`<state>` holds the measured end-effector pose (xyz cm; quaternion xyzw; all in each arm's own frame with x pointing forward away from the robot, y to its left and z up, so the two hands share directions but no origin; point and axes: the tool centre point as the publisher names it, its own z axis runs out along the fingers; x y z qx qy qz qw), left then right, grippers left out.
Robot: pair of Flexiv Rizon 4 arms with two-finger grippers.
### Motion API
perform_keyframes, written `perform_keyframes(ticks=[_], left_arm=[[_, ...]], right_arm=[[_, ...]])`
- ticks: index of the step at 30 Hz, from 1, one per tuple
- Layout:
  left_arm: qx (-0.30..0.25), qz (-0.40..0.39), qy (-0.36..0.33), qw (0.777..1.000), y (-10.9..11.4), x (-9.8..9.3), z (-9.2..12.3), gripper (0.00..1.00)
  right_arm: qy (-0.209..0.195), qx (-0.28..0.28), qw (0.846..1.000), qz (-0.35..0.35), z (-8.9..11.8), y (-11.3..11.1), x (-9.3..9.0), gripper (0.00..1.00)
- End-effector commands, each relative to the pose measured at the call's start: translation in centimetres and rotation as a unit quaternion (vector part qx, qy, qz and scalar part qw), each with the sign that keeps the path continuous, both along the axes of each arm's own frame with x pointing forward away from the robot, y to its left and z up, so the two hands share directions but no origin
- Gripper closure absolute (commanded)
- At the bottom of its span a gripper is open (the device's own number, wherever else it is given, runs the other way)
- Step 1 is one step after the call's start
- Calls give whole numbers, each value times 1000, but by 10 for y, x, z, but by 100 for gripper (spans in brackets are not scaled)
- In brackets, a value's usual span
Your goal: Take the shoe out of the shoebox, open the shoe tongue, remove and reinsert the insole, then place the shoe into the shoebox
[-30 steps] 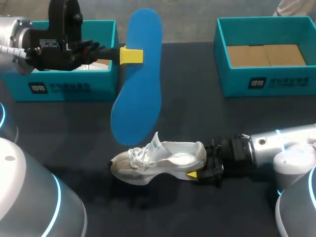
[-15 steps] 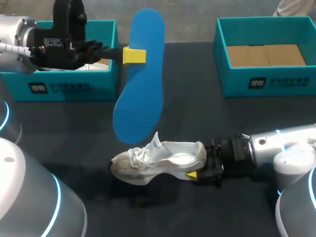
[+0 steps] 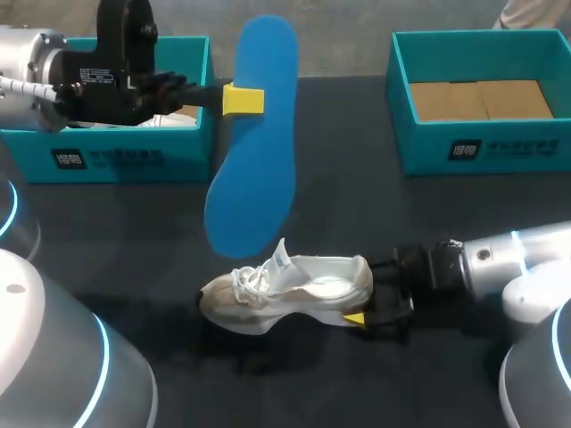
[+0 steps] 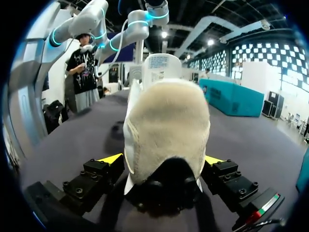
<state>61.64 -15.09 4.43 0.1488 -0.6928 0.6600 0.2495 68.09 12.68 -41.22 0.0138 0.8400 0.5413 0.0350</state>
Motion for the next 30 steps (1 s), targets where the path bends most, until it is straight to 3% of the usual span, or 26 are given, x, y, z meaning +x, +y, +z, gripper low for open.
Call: perform_keyframes(ticks=[1, 10, 19, 28, 30], left_arm=[[2, 0, 1, 1000, -1, 0, -1, 100], [2, 0, 1, 1000, -1, 0, -1, 100], [2, 0, 1, 1000, -1, 0, -1, 100], [2, 0, 1, 1000, -1, 0, -1, 100], [2, 0, 1, 1000, -1, 0, -1, 100]], right_arm=[[24, -82, 996, 16, 16, -8, 2, 0], [44, -199, 979, 13, 30, -24, 8, 0], [63, -316, 947, 9, 52, -34, 3, 0], [73, -421, 904, 3, 70, -27, 2, 0], [73, -428, 901, 4, 71, -25, 2, 0]])
